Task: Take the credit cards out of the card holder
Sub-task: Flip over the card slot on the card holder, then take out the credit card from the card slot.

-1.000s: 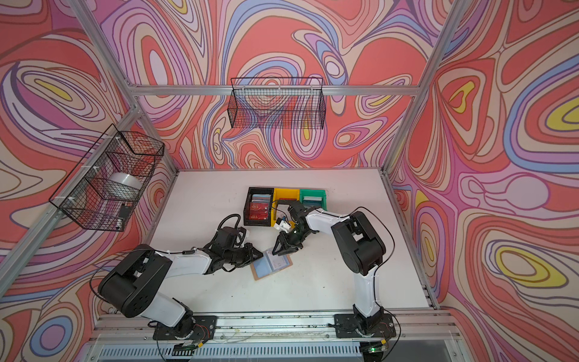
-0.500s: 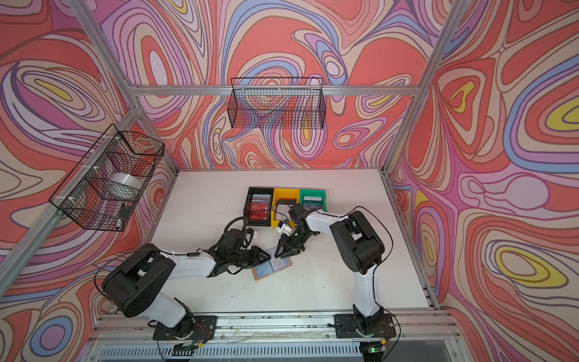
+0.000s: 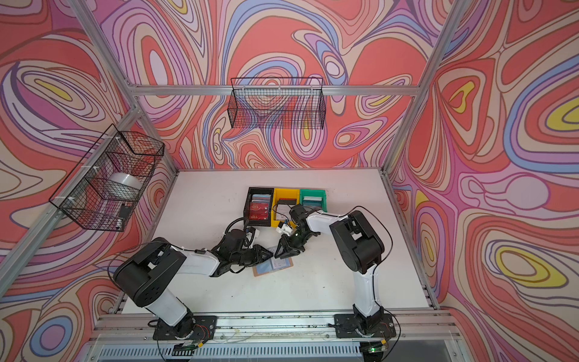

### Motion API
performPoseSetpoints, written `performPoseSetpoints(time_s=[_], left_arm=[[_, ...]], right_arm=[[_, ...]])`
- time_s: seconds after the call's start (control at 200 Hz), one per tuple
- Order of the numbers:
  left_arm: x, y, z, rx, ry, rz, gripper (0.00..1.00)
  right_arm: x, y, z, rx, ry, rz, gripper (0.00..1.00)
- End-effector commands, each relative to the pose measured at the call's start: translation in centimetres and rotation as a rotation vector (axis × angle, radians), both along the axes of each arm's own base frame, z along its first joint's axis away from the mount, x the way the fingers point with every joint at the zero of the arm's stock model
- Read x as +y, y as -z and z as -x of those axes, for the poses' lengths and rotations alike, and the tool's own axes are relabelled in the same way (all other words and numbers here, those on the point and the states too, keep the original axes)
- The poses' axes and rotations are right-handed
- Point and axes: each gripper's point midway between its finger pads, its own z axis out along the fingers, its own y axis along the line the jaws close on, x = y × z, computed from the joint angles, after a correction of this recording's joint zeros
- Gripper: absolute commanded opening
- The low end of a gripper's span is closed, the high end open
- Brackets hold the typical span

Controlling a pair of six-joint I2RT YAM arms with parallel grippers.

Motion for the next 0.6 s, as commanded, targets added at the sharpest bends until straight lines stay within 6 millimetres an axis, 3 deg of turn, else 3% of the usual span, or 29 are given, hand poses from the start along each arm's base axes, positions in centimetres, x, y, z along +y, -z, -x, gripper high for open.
performPoseSetpoints(time_s=[0.0,0.596], left_arm=[[0.3,1.84,0.62,0.028,-0.001,-0.044,0.25],[-0.08,2.24,0.81,0.024,0.024,-0.037,0.17]], right_arm=[[-1.02,2.8,0.6,0.026,0.003,0.078,0.36],[-1.17,3.31,0.75,0.042,0.011,0.088,0.36]])
